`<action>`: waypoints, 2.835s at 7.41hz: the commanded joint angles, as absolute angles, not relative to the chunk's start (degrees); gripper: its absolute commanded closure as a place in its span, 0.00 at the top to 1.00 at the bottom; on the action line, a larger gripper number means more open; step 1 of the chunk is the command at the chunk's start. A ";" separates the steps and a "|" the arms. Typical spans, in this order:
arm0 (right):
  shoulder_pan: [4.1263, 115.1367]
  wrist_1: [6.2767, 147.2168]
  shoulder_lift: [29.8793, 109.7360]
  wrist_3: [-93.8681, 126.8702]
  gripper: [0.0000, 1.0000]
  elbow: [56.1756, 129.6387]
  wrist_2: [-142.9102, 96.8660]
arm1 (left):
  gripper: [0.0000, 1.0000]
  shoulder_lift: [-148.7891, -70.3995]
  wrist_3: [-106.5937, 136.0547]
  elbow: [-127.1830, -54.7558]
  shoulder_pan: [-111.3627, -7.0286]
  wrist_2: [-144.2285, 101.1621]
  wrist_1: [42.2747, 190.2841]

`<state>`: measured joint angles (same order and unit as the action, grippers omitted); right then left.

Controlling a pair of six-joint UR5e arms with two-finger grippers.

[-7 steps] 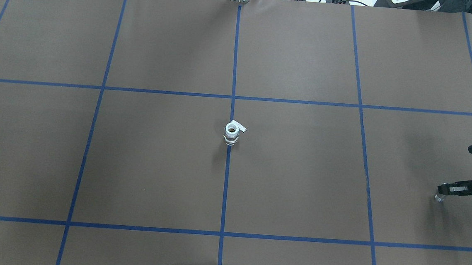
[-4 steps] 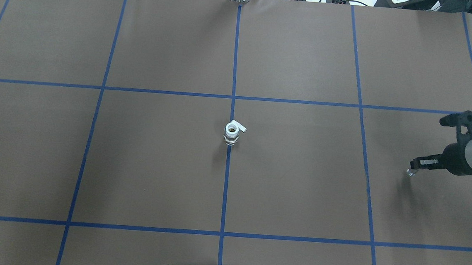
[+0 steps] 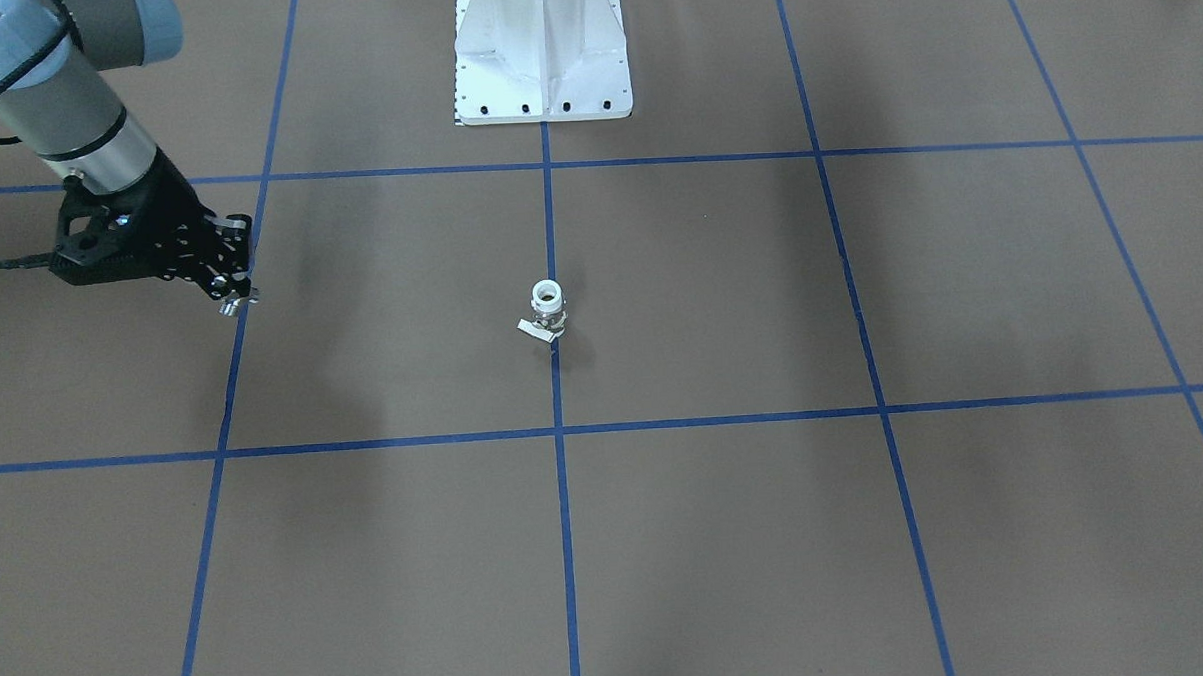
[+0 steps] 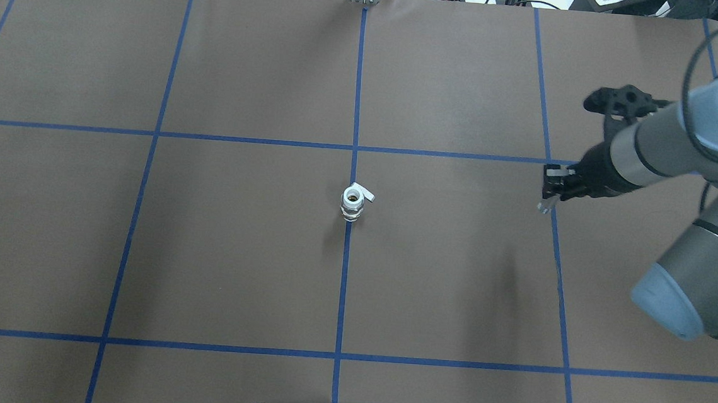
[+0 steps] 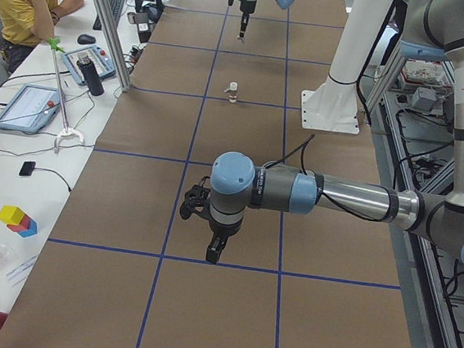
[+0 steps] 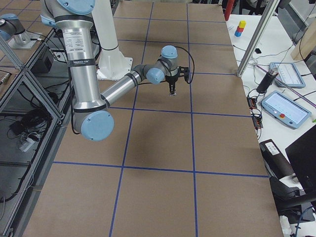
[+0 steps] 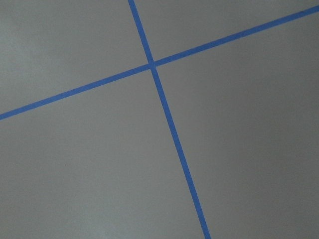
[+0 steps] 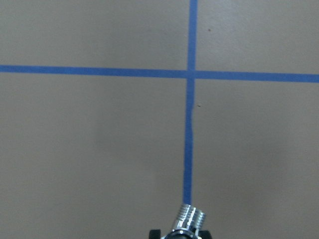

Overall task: Assemble PPR valve and pipe with both arms
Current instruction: 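Carry the silver fitting with the right gripper above the white valve, then lower the silver fitting onto the valve top and press it in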

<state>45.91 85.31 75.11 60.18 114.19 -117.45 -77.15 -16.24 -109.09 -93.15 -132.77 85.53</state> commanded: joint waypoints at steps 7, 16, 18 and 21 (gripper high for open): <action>32.10 108.54 33.84 84.09 0.00 92.47 -102.07 | 1.00 -77.78 -15.91 -109.07 -93.34 -132.80 85.61; 25.58 110.74 34.19 87.61 0.00 91.49 -90.53 | 1.00 -77.70 -16.00 -109.07 -93.34 -132.80 85.69; 25.49 110.74 34.36 87.63 0.00 91.41 -90.09 | 1.00 -77.78 -15.91 -108.90 -93.34 -132.80 85.69; 25.40 108.47 34.63 87.71 0.00 90.80 -88.42 | 1.00 -77.78 -16.00 -108.81 -93.34 -132.80 85.69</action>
<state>25.46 109.88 34.57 87.64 91.20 -89.09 -77.77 -15.99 -108.86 -93.34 -132.81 85.69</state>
